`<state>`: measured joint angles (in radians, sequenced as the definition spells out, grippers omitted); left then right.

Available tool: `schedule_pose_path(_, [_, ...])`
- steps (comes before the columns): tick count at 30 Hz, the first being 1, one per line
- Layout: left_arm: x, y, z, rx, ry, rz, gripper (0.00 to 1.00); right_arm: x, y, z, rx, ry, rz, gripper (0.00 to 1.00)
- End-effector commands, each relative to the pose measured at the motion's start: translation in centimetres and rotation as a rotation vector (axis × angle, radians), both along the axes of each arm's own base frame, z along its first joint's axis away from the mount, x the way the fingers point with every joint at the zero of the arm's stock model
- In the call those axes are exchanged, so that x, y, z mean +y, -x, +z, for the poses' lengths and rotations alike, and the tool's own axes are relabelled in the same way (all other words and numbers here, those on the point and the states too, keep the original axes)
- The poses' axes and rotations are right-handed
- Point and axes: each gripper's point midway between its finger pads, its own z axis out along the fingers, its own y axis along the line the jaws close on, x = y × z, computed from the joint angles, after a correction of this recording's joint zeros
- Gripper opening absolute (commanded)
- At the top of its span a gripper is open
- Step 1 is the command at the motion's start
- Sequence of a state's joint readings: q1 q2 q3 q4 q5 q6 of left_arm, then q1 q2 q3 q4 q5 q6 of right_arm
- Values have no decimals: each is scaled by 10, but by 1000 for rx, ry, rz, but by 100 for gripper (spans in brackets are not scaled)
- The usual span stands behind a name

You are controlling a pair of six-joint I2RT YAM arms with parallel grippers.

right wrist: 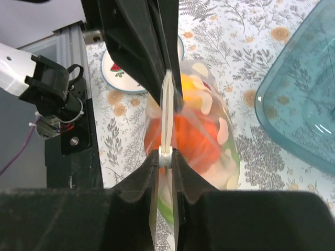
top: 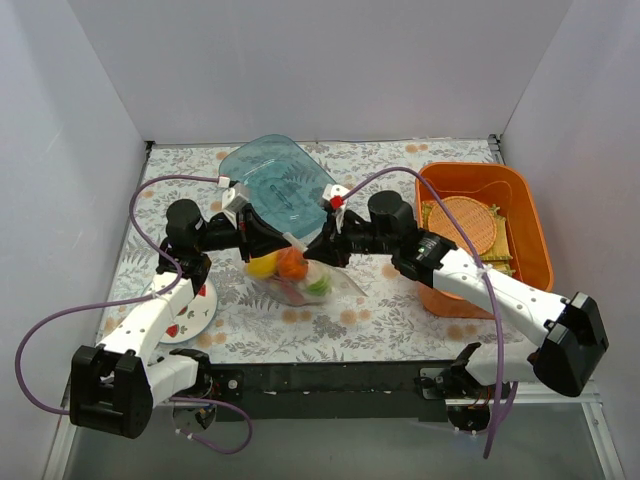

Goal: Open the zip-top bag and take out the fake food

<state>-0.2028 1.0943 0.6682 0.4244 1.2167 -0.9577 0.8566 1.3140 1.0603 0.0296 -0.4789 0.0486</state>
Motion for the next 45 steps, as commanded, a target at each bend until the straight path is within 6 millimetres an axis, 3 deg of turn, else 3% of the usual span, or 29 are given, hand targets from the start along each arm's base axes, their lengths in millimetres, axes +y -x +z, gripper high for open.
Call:
schedule_pose_path(1, [3,-5,24,-99,23,62,0,-21,5,-25,15,56,-62,6])
schedule_pose_path(3, [4,-7,24,-99,24,77,0,-30,8,-35,32,68,-86,5])
schedule_pose_path(4, [4,-9,25,-101,24,88,0,-41,18,-54,74,106,-92,5])
schedule_pose_path(7, [6,-15,25,-107,21,128,0,-65,31,-79,118,133,-146,5])
schedule_pose_path(9, [8,-20,24,-106,15,161,0,-77,35,-91,135,145,-186,5])
schedule_pose_path(10, [8,-21,24,-104,15,167,0,-82,39,-88,130,128,-194,5])
schedule_pose_path(11, [8,-22,24,-103,13,173,0,-90,43,-101,162,150,-214,6])
schedule_pose_path(21, [12,-30,26,-118,23,233,0,-130,65,-137,308,212,-349,6])
schedule_pose_path(27, [14,-33,24,-109,20,244,0,-140,77,-142,361,196,-373,6])
schedule_pose_path(29, [13,-32,25,-109,24,234,0,-141,79,-138,360,177,-375,7])
schedule_pose_path(33, [10,-27,24,-98,30,192,0,-139,73,-121,328,143,-384,41])
schedule_pose_path(36, [8,-23,22,-93,28,157,0,-134,64,-92,274,115,-385,54])
schedule_pose_path(39, [6,-16,23,-95,31,118,0,-132,50,-59,211,89,-416,62])
schedule_pose_path(40, [6,-14,22,-95,31,109,0,-131,46,-52,196,80,-426,62])
schedule_pose_path(41, [6,-13,23,-98,30,101,0,-131,40,-31,162,44,-447,63])
schedule_pose_path(45, [5,-5,22,-100,23,64,0,-125,17,5,74,-13,-499,62])
